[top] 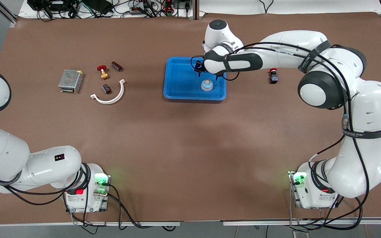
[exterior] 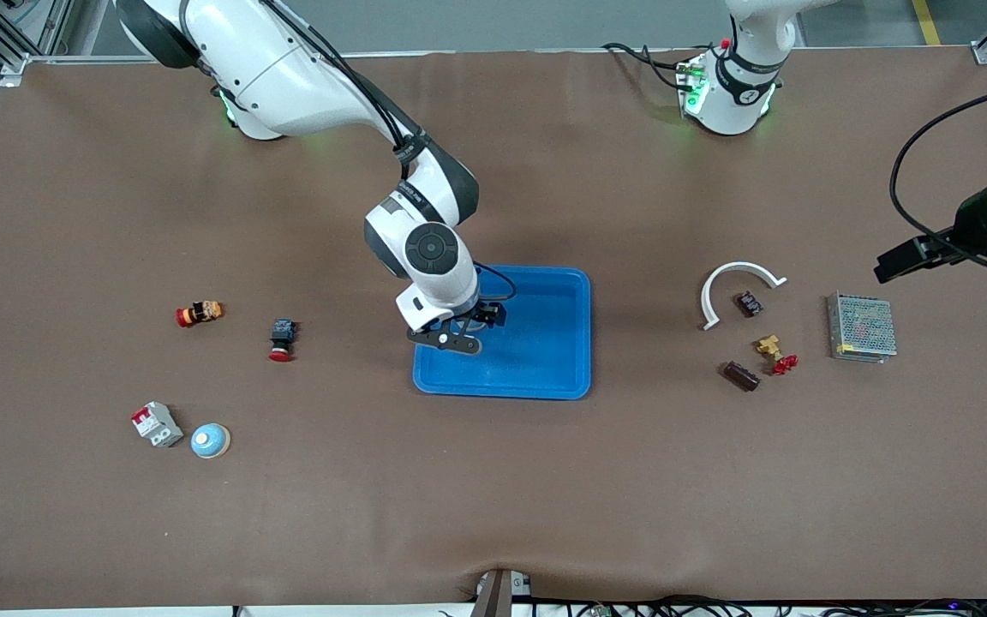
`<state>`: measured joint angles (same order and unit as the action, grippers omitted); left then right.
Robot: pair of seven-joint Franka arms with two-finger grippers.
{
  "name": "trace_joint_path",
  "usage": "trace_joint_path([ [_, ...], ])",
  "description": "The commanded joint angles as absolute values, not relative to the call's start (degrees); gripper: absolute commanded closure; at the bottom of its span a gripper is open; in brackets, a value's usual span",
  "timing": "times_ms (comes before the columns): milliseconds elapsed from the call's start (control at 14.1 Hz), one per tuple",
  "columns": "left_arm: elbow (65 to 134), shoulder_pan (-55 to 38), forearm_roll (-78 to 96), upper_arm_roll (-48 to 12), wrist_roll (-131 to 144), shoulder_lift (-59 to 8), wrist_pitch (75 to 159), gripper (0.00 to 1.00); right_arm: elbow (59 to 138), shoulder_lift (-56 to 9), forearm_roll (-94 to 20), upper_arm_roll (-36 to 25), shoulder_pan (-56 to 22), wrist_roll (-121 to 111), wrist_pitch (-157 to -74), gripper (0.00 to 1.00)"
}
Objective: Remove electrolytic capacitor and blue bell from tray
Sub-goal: 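Lower the right gripper onto the second bell while the left gripper withdraws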
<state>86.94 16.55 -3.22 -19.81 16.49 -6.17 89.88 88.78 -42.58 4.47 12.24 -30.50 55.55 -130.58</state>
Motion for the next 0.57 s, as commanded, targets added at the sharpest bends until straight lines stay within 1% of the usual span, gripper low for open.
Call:
trace_joint_path([
  [0,87.9,13.0,-2.5,-17.4,15.3,-3.5,88.0,0.0,91.4,-40.6,6.6,11.8,-31.3,57.2,-131.1,0.0],
  [141,88.5,3.3,-2.1,-7.5,13.7,-2.4,86.8,0.0,91.5,-40.8,7.3,11.8,-31.5,58.0,-131.0,0.0],
  [212,88.9,1.2,-2.0,-4.9,12.9,-1.9,86.7,0.0,91.9,-40.8,7.9,11.8,-31.5,58.0,-131.1,0.0],
  [495,90.3,1.1,-2.0,-4.2,10.1,0.1,86.7,0.0,92.5,-41.0,9.0,11.8,-31.5,58.1,-131.5,0.0],
])
